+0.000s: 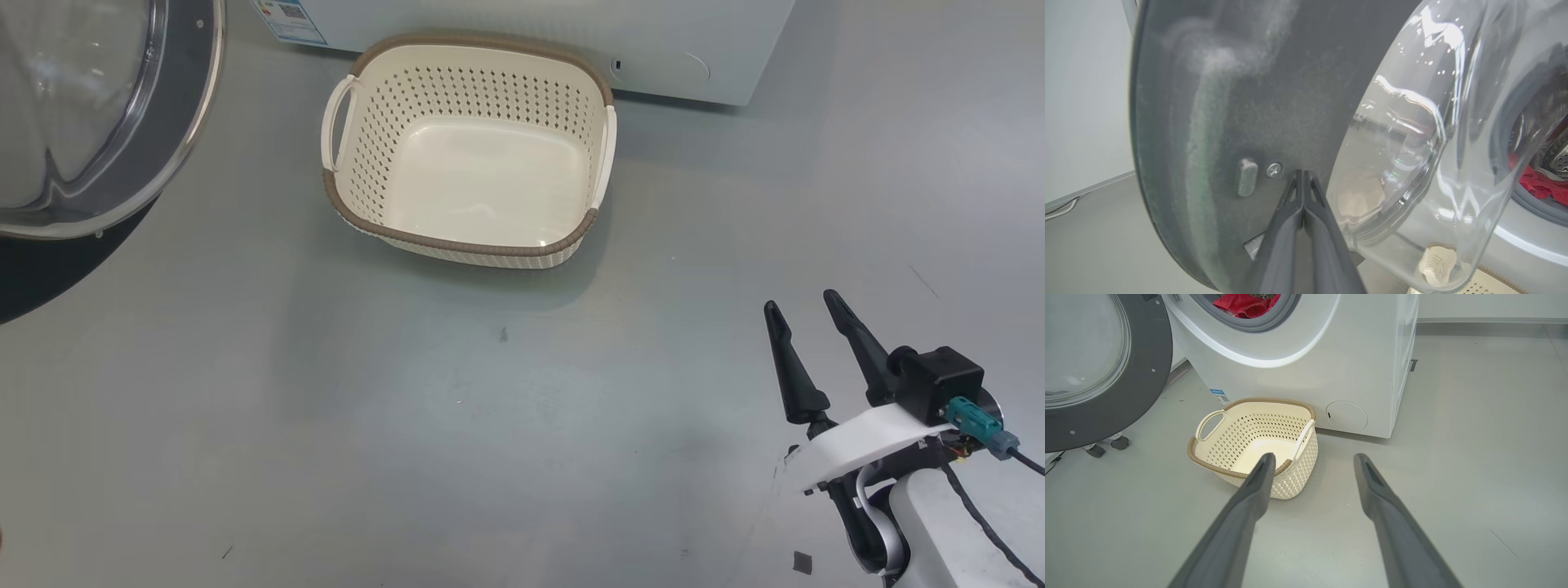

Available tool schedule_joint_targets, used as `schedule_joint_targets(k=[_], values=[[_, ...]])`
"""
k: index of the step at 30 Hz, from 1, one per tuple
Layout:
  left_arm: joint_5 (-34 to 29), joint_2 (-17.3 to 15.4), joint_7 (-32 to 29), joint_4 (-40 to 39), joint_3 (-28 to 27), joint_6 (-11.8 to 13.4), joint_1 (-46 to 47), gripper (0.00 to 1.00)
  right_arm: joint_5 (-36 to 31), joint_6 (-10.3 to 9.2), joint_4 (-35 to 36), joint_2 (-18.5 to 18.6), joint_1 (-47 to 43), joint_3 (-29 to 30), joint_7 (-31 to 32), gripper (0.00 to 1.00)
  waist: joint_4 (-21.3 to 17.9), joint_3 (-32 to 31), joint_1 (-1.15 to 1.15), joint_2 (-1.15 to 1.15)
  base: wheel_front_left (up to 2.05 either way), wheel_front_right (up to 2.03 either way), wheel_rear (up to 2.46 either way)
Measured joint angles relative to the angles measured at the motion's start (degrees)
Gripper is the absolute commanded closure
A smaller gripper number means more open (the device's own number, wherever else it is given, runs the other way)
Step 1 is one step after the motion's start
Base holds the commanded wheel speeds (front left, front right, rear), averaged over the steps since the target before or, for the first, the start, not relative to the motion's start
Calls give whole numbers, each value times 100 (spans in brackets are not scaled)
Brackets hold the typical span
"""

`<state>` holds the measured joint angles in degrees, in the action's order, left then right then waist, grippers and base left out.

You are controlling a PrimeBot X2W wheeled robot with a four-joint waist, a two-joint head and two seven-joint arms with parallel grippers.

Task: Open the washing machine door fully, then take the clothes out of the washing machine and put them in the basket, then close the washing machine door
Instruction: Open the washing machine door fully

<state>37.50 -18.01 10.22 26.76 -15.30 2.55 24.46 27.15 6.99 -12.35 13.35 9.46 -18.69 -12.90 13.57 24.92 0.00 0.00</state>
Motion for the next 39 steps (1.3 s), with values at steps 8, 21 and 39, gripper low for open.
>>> schedule_joint_targets(k=[8, 21, 39], values=[[31, -124, 2, 270, -107, 0, 119, 100, 1, 0, 34, 46, 7, 35, 25, 0, -20, 133, 0, 0, 0, 0, 0], [-103, -7, 121, 669, 288, -157, 193, 100, 42, 0, -99, -15, 64, -33, 10, 0, -22, -139, 0, 0, 0, 0, 0], [-771, 281, 296, 730, 1132, -520, -248, 100, 225, 0, -489, -360, 30, -70, -88, 0, -170, -1167, 0, 0, 0, 0, 0]])
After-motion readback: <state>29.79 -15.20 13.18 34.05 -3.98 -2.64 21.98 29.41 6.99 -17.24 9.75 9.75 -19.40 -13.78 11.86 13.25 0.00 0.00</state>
